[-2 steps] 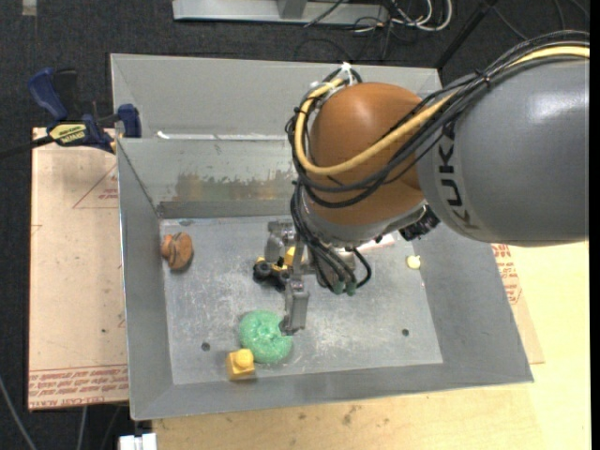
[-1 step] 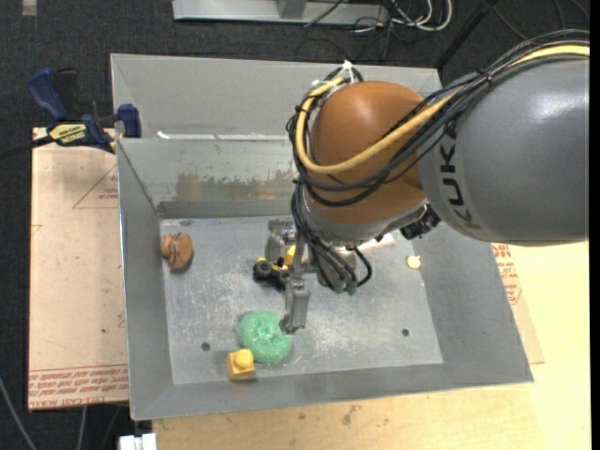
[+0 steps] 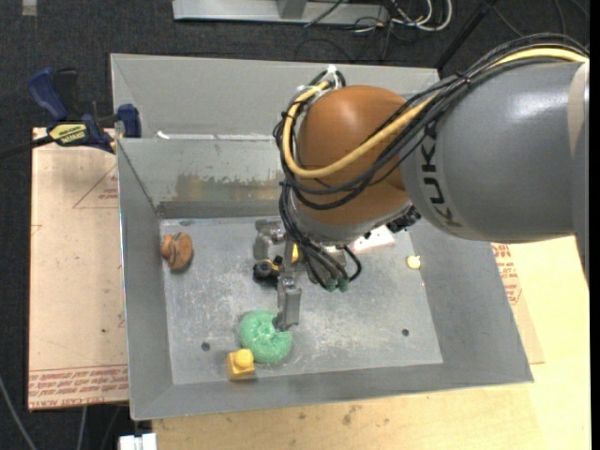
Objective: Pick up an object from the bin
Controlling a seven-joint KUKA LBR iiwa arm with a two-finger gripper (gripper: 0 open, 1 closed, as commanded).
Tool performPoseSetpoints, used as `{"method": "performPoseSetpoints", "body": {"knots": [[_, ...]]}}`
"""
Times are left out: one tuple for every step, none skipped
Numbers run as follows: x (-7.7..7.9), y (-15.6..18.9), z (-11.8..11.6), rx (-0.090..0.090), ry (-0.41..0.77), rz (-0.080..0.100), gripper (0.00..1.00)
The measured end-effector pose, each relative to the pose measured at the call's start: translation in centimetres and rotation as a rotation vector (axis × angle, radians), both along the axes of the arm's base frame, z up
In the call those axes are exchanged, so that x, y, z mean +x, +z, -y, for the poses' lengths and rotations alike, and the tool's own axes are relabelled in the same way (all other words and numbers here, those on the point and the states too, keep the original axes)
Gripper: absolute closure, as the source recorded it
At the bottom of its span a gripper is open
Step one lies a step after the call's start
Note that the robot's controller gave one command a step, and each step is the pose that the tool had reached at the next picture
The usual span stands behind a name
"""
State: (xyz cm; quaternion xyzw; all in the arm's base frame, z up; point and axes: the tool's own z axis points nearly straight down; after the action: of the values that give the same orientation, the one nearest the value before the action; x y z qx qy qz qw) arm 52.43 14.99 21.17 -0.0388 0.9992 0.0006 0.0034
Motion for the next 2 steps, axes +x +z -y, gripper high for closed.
{"method": "performPoseSetpoints", "body": {"knots": [[-0.6, -6.1, 3.0, 0.002, 0.126, -0.002, 0.0], [2.6, -8.7, 5.2, -0.004, 0.193, -0.013, 0.0]]}}
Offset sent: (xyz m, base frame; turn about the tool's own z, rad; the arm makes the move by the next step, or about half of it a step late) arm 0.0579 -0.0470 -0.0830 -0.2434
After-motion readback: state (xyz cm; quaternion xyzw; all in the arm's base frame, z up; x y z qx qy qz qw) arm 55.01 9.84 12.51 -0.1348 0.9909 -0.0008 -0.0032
